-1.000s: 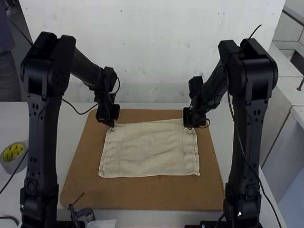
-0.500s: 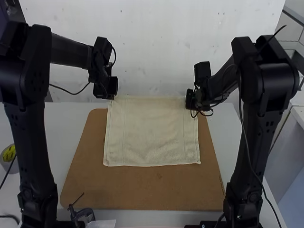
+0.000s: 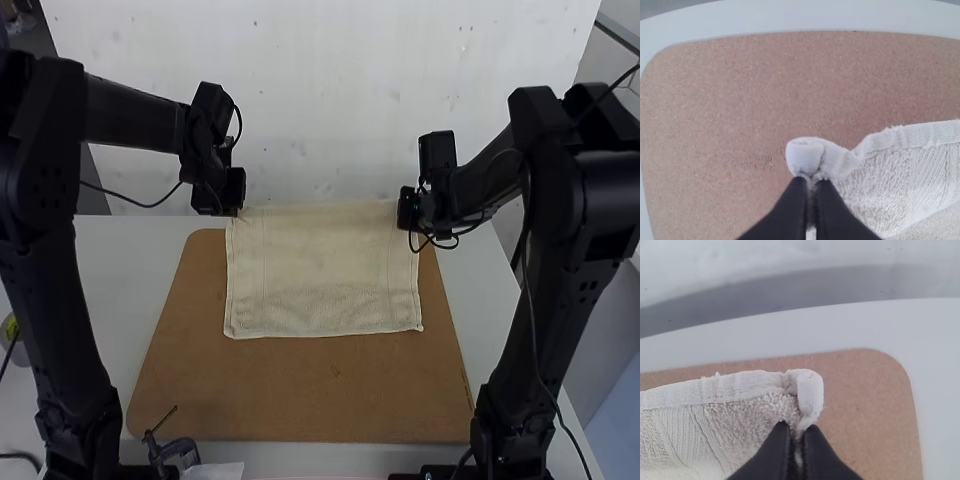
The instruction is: Fold the towel.
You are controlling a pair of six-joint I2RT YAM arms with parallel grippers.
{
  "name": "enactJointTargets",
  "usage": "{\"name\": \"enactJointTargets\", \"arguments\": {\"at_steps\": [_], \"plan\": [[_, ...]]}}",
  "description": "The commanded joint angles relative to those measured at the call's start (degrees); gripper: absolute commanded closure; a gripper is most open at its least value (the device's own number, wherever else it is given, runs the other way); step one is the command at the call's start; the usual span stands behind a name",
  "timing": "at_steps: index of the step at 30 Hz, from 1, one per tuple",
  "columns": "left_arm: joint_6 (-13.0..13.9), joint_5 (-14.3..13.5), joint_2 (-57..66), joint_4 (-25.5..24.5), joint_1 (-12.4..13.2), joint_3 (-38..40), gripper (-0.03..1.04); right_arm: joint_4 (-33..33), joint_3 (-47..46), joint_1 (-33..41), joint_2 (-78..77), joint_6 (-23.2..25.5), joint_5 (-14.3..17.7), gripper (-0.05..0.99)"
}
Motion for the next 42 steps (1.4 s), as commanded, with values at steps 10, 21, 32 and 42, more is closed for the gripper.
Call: {"name": "enactJointTargets", "arguments": {"at_steps": [10, 21, 32, 42], "plan": [[-3.90, -3.55, -12.05, 1.12, -5.00, -16.17, 1.00, -3.99, -13.31, 2.11, -13.59, -2.72, 0.90, 0.92], [-6.63, -5.04, -18.91, -2.05, -9.39, -22.94, 1.00, -9.00, -18.58, 3.69, -22.47, -3.86, 0.37, 0.92], [-8.21, -6.45, -19.00, -5.56, -10.01, -24.69, 1.00, -9.61, -21.57, 3.87, -25.46, -5.00, 0.02, 0.92], [-8.56, -6.36, -20.23, -9.17, -10.89, -25.40, 0.99, -8.74, -22.01, 3.87, -25.10, -4.91, -0.07, 0.92]]}}
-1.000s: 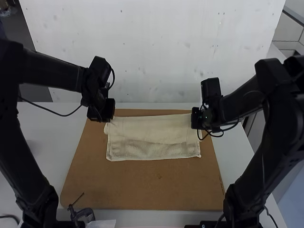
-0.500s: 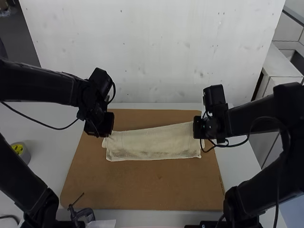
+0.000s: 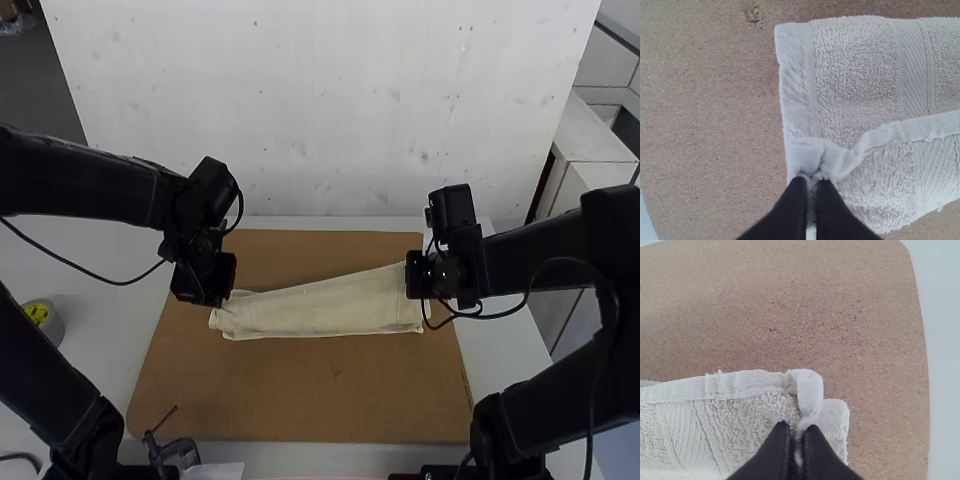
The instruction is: Fold the towel.
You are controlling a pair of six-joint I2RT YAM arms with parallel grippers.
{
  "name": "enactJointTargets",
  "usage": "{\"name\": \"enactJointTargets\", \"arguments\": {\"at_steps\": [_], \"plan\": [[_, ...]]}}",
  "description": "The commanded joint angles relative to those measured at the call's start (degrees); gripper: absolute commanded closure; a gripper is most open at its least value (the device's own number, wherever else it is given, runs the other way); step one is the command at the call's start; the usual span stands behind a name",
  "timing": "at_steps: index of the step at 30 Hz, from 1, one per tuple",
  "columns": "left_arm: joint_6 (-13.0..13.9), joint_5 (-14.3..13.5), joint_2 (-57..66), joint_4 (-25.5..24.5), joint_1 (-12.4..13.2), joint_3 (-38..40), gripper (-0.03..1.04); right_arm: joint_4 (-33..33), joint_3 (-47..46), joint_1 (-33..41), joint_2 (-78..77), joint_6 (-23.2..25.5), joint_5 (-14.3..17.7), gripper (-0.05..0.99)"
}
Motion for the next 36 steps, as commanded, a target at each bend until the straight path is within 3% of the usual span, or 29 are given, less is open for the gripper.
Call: {"name": "enactJointTargets", "arguments": {"at_steps": [1, 7, 20, 32, 33, 34, 35, 36], "plan": [[-0.67, -2.12, -1.67, -0.56, -0.33, -0.85, 0.99, 0.84, -0.42, 0.32, -0.56, -0.43, 1.66, 0.92], [-1.73, -3.17, 2.46, 1.20, 0.90, -1.38, 0.99, 2.42, -0.59, 0.41, 1.29, -0.43, 1.66, 0.92], [1.08, -5.19, 10.81, 13.95, 4.42, 0.29, 0.99, 6.99, 3.63, -1.61, 13.50, -0.79, 1.57, 0.92], [1.70, -6.51, 14.50, 20.45, 5.47, 0.82, 0.99, 11.39, 6.70, -3.10, 22.38, -0.61, 1.66, 0.92], [1.44, -7.04, 14.50, 20.89, 5.47, 0.82, 0.89, 11.91, 6.61, -3.10, 22.56, -0.61, 1.57, 0.91], [0.73, -7.66, 14.50, 21.24, 5.73, 0.82, 0.64, 12.26, 6.53, -3.10, 22.64, -0.61, 1.57, 0.83], [-0.85, -7.83, 14.50, 21.24, 6.09, 0.91, 0.34, 12.09, 6.53, -3.19, 22.56, -0.61, 1.48, 0.61], [-1.55, -7.83, 14.24, 21.15, 6.61, 1.26, 0.03, 11.56, 6.44, -3.28, 22.12, -0.52, 1.04, 0.30]]}}
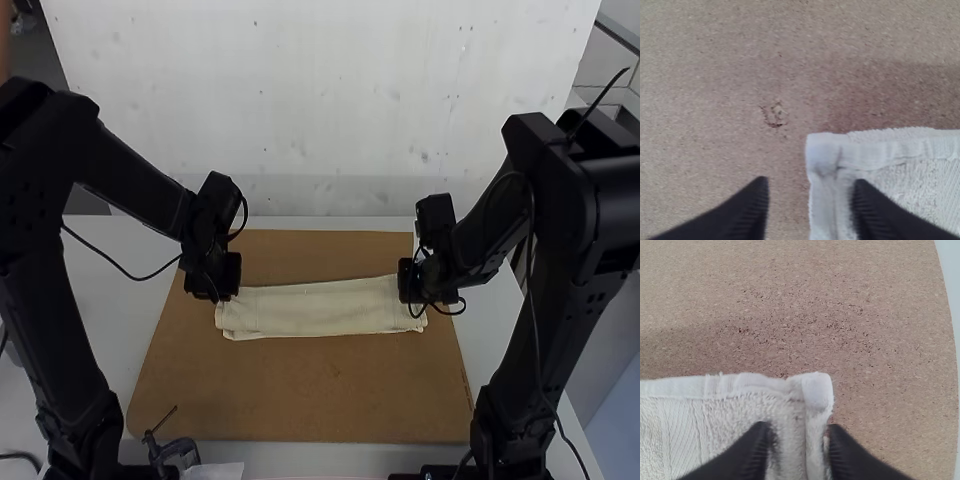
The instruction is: Fold the towel.
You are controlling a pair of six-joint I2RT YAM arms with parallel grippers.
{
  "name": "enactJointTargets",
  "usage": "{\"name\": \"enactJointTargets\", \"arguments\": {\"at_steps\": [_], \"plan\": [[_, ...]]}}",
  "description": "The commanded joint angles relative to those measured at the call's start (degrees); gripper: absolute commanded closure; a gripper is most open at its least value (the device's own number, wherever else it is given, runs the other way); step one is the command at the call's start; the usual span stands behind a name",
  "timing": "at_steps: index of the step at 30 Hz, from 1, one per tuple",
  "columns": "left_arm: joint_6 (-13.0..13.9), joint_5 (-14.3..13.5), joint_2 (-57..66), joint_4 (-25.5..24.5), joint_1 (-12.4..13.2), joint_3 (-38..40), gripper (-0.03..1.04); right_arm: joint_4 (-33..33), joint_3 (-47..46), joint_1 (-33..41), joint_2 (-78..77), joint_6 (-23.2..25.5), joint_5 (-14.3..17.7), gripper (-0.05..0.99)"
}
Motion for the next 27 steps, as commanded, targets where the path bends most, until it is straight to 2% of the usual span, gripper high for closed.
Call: {"name": "enactJointTargets", "arguments": {"at_steps": [1, 2, 6, 8, 14, 18, 23, 24, 25, 27], "plan": [[-2.27, -3.59, -1.04, 0.06, 2.35, 2.04, -0.01, -1.08, 1.22, -1.90, -0.93, -0.17, 0.93, 0.08], [-2.36, -3.59, -2.45, 0.06, 2.79, 2.13, -0.01, -2.13, 1.30, -2.08, -1.63, 0.18, 0.05, 0.02], [-2.71, -3.15, -9.48, -0.03, 5.16, 1.96, 0.00, -5.65, 1.22, -2.52, -5.32, 1.41, -1.36, 0.02], [-4.21, -2.98, -13.79, -0.38, 6.39, 1.87, 0.00, -7.32, 1.39, -2.96, -6.55, 1.85, -2.68, 0.02], [-4.03, -2.63, -24.60, 0.24, 7.71, 0.29, 0.03, -12.06, 3.85, -4.36, -5.06, 4.57, -5.05, 0.03], [-3.06, -2.98, -26.62, 0.06, 7.10, -0.94, 0.03, -14.26, 5.96, -4.89, -0.57, 5.10, -5.14, 0.03], [-1.39, -3.59, -28.03, 2.79, 7.54, -3.84, 0.03, -17.34, 8.07, -2.61, 3.82, 5.45, -3.64, 0.03], [-1.39, -3.68, -28.03, 2.96, 7.54, -4.20, 0.03, -17.86, 8.51, -1.73, 4.52, 5.72, -2.41, 0.04], [-1.39, -3.68, -28.03, 3.23, 7.63, -4.46, 0.03, -18.74, 9.13, -1.02, 5.67, 6.07, -1.09, 0.11], [-1.22, -3.77, -27.94, 4.10, 7.63, -5.34, 0.03, -19.71, 10.27, -0.50, 7.42, 7.21, 0.23, 0.33]]}}
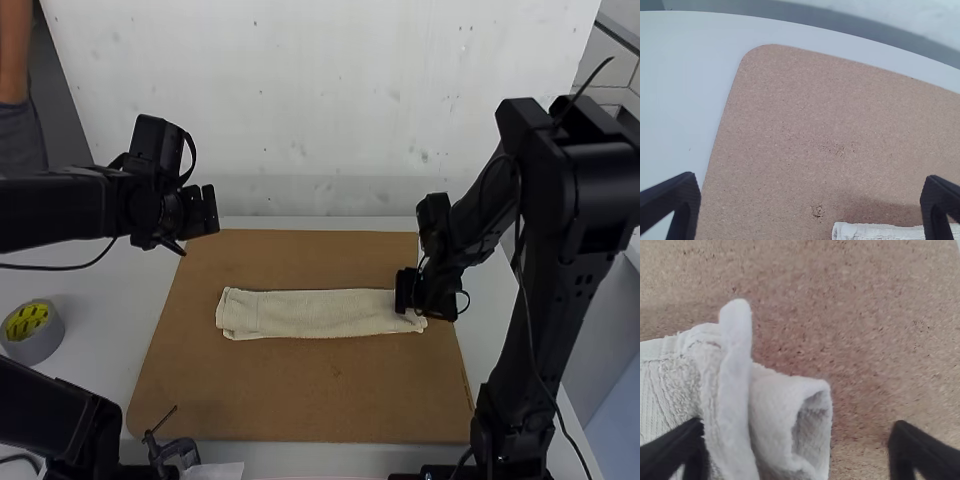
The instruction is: Fold the towel.
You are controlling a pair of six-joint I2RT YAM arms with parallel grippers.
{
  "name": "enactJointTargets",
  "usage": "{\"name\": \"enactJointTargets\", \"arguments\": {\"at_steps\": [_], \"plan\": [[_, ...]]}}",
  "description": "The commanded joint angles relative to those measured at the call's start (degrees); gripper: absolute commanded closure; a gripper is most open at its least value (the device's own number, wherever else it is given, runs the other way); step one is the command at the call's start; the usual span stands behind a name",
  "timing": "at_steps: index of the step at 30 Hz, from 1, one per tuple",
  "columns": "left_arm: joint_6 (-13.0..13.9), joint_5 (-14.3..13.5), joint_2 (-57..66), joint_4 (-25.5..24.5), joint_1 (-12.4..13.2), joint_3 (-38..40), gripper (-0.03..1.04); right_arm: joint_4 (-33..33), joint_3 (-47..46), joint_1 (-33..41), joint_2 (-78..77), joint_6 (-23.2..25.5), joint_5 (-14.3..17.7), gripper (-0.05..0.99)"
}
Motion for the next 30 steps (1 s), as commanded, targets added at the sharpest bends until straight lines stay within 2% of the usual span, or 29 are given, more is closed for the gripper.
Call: {"name": "enactJointTargets", "arguments": {"at_steps": [1, 4, 6, 17, 27, 30], "plan": [[1.23, -0.93, -1.05, 1.94, 0.54, -0.92, 0.03, -1.46, 3.15, 1.62, 3.10, 2.91, 2.78, 0.47], [1.23, -0.93, -0.70, 2.73, 0.72, -1.28, 0.03, -1.90, 3.94, 1.71, 5.04, 3.26, 3.40, 0.79], [1.23, -0.93, -0.70, 2.73, 0.72, -1.28, 0.03, -1.99, 4.03, 1.80, 6.00, 3.26, 3.57, 0.92], [1.23, -0.49, -1.05, 2.82, 1.25, -2.16, 0.03, -4.71, 4.82, -2.86, 2.75, 1.77, 3.40, 0.92], [1.32, -0.75, -3.60, 2.21, 1.34, -2.68, 0.03, -7.18, 3.67, -14.90, -5.25, -7.81, 2.87, 0.92], [1.32, -0.75, -4.57, 1.94, 2.04, -3.21, 0.03, -7.09, 3.50, -19.47, -5.78, -10.80, 1.90, 0.92]]}}
